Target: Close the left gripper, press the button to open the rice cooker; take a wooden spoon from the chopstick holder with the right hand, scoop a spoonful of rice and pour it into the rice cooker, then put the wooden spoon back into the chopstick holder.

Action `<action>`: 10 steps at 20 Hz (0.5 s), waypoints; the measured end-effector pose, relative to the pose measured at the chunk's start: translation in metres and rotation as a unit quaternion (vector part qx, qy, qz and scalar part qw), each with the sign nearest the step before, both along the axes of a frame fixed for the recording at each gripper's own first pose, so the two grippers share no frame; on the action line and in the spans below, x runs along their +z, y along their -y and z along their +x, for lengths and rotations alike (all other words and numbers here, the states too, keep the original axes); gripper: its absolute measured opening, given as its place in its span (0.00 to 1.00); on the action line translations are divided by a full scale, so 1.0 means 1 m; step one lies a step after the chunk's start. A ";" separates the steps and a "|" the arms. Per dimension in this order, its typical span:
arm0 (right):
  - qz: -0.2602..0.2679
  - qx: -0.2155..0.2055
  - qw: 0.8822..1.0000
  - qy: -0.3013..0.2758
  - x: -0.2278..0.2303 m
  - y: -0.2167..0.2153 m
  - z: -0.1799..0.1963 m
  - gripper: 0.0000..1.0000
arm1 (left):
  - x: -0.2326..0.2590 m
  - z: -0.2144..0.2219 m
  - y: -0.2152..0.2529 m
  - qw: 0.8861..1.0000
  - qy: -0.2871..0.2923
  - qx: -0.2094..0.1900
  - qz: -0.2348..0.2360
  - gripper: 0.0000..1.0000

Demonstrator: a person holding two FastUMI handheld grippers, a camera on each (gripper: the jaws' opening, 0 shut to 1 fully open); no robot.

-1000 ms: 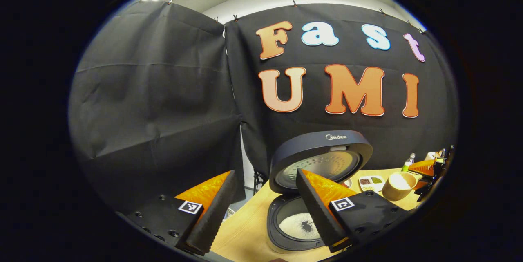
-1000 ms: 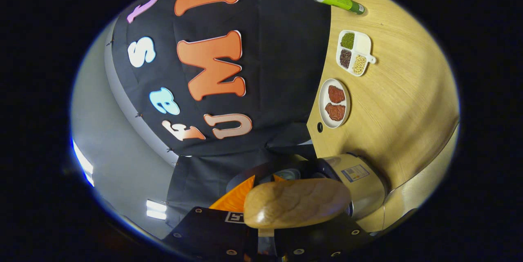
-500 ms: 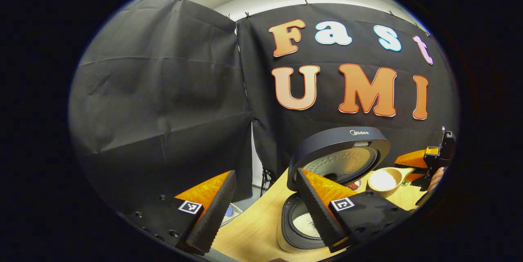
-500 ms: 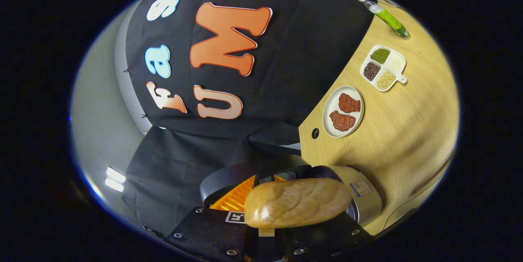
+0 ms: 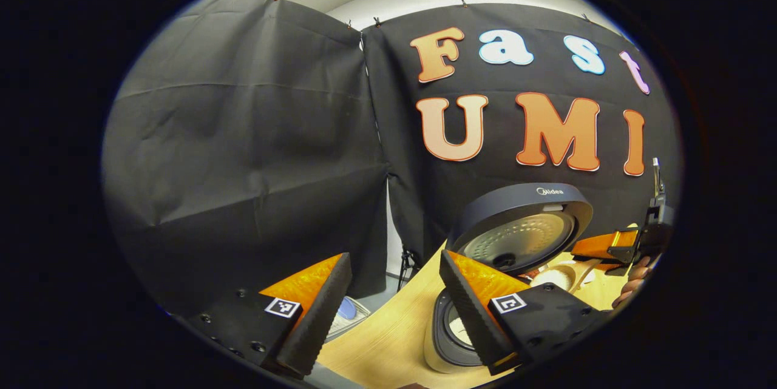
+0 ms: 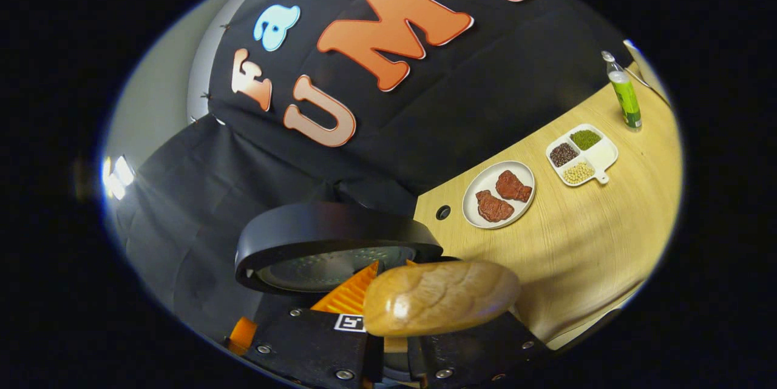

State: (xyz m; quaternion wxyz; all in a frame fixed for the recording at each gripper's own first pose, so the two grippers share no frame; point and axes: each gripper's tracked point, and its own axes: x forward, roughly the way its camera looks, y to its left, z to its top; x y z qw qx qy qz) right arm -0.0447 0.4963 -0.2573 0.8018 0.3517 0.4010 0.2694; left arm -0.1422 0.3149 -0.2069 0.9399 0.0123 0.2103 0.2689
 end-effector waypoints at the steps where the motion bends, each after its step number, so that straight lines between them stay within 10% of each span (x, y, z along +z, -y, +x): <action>1: -0.009 0.007 1.000 0.011 -0.001 -0.004 0.002 0.10 | -0.001 -0.001 0.000 1.000 0.000 0.003 -0.001 0.90; 10: -0.082 0.038 0.991 0.095 -0.005 -0.016 0.003 0.10 | -0.005 -0.013 -0.003 0.999 -0.011 0.038 -0.011 0.91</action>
